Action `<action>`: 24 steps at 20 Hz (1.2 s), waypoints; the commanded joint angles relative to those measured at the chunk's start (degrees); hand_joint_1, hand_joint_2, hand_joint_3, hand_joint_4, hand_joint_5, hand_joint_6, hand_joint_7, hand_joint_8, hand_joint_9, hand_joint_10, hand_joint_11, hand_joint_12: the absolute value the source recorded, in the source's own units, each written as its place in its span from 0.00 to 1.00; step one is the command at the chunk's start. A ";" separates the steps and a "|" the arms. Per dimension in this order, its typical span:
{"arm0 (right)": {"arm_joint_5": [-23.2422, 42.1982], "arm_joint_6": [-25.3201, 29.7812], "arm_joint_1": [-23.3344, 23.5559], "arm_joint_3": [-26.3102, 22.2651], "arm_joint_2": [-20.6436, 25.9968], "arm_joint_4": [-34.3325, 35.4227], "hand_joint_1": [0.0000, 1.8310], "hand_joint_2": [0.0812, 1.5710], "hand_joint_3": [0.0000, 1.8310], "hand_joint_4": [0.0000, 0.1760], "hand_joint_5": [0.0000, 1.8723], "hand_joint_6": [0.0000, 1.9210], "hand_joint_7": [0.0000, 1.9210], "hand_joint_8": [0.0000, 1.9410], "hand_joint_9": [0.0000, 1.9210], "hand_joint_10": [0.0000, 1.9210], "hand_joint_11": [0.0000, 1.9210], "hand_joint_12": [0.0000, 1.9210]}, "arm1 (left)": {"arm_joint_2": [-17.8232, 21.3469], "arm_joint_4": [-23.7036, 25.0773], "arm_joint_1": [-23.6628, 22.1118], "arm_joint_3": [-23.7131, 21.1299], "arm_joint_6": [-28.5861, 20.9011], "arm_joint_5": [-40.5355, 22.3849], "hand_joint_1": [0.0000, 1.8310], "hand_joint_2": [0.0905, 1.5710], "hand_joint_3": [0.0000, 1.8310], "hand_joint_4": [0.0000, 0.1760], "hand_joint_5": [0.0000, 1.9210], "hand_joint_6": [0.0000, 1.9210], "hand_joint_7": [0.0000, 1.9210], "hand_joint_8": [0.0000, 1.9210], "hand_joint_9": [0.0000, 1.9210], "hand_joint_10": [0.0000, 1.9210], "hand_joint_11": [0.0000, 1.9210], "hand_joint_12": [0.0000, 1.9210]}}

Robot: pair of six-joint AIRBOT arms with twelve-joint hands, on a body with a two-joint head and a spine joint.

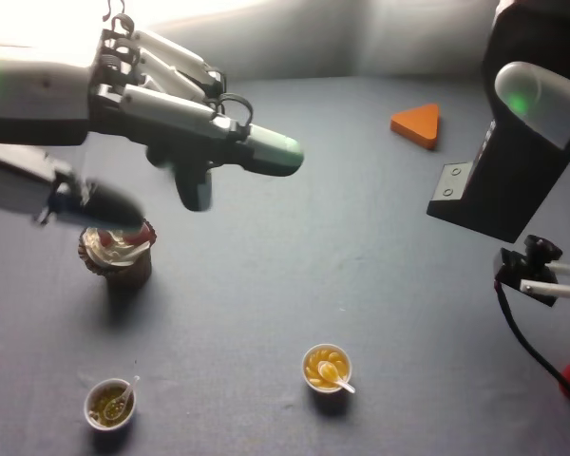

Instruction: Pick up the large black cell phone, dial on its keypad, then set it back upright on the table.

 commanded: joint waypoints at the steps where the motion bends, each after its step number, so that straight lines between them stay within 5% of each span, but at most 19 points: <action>1: 7.29 2.07 0.38 -0.77 0.89 -3.40 0.81 0.70 0.00 0.00 0.48 0.42 0.44 0.57 0.49 0.59 0.45 0.83 | 0.58 -6.03 -1.22 -0.48 0.05 -0.46 0.70 0.82 0.01 0.80 0.02 0.00 0.31 0.86 0.33 1.00 0.23 1.00; 2: 7.29 2.62 0.30 -1.29 1.15 -3.73 0.81 0.73 0.00 0.00 0.43 0.51 0.38 0.62 0.43 0.66 0.40 0.87 | 0.63 -6.05 -1.11 -0.78 0.07 0.45 0.70 0.81 0.00 0.75 0.00 0.00 0.32 0.84 0.33 1.00 0.24 1.00; 3: 7.29 3.24 0.17 -1.71 1.40 -4.97 0.81 0.71 0.00 0.00 0.48 0.45 0.41 0.59 0.47 0.62 0.44 0.84 | 0.68 -6.11 -0.94 -1.11 0.07 1.67 0.70 0.82 0.00 0.73 0.00 0.00 0.32 0.85 0.34 1.00 0.25 1.00; 5: 7.29 4.73 -0.38 -2.65 2.07 -7.17 0.81 0.70 0.00 0.00 0.49 0.43 0.43 0.57 0.48 0.61 0.45 0.84 | 0.61 -6.44 -0.76 -1.48 0.39 4.52 0.70 0.82 0.00 0.92 0.01 0.00 0.31 0.85 0.33 1.00 0.26 1.00; 10: 7.30 10.21 -1.11 -5.13 4.07 -7.45 0.81 0.72 0.00 0.00 0.46 0.45 0.39 0.65 0.43 0.68 0.45 0.84 | 0.02 -7.68 -0.17 -1.14 2.11 9.71 0.72 0.80 0.00 0.64 0.00 0.00 0.35 0.81 0.43 1.00 0.31 1.00; 14: 7.30 10.23 -1.76 -5.41 5.25 -7.43 0.81 0.71 0.00 0.00 0.50 0.40 0.41 0.61 0.45 0.65 0.47 0.82 | -0.60 -8.35 0.35 -0.95 2.99 10.90 0.72 0.80 0.00 0.67 0.00 0.00 0.35 0.80 0.44 1.00 0.33 1.00; 18: 7.30 10.25 -3.30 -6.26 6.60 -7.43 0.81 0.71 0.00 0.00 0.49 0.43 0.42 0.59 0.47 0.62 0.44 0.84 | -1.63 -9.79 0.90 -2.05 4.26 13.45 0.72 0.79 0.00 0.79 0.00 0.00 0.35 0.80 0.43 1.00 0.31 1.00; 21: 7.30 10.24 -4.93 -6.67 8.46 -7.46 0.81 0.71 0.00 0.00 0.49 0.42 0.40 0.62 0.46 0.64 0.45 0.83 | -3.41 -11.19 0.36 -2.89 4.95 14.45 0.71 0.80 0.00 0.76 0.00 0.00 0.34 0.82 0.42 1.00 0.31 1.00; 24: 7.30 10.24 -5.01 -6.87 8.81 -7.48 0.81 0.72 0.00 0.00 0.46 0.47 0.40 0.63 0.44 0.66 0.43 0.85 | -4.76 -12.35 0.38 -4.06 5.66 15.75 0.71 0.80 0.00 0.84 0.00 0.00 0.34 0.82 0.39 1.00 0.30 1.00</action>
